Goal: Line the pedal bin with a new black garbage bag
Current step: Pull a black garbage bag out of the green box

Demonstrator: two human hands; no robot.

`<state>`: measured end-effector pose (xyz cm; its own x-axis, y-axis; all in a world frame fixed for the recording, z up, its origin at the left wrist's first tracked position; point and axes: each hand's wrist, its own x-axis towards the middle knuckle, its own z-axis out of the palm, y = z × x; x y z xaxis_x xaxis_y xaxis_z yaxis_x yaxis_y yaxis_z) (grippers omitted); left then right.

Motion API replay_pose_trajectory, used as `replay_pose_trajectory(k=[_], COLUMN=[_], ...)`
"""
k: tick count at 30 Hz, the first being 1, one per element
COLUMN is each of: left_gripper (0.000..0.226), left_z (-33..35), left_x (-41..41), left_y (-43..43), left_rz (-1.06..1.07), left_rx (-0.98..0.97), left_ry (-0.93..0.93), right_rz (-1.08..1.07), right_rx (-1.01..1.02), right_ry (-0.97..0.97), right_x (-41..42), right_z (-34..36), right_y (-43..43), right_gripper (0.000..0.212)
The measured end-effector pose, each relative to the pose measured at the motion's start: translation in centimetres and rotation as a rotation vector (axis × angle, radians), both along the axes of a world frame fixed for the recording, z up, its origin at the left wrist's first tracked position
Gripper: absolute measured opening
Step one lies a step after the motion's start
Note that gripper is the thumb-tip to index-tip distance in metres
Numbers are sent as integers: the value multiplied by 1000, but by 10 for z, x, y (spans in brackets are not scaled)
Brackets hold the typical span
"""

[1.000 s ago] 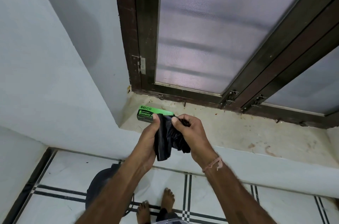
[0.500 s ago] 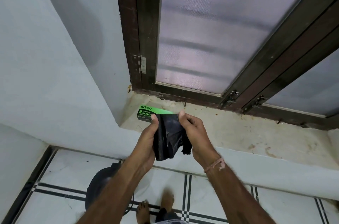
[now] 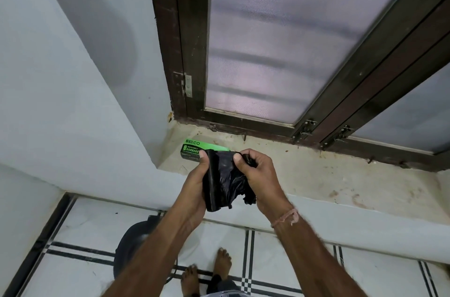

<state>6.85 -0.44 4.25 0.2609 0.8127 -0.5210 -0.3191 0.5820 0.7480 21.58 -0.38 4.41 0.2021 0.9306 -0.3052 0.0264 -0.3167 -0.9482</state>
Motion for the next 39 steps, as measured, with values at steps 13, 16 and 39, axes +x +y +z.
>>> replay_pose_trajectory(k=[13,16,39], left_gripper=[59,59,50], left_z=[-2,0,-5], left_x=[4,3,5], left_y=[-2,-2,-6], left_rz=[21,17,52], left_rx=[-5,5,-14], left_ry=[6,1,-43], right_rz=[64,38,29], right_rx=[3,1,64], right_ry=[66,85,128], right_x=[-6,-3,1], right_z=[-2,-2,-2], right_y=[2,3,-2], right_gripper=[29,21,14])
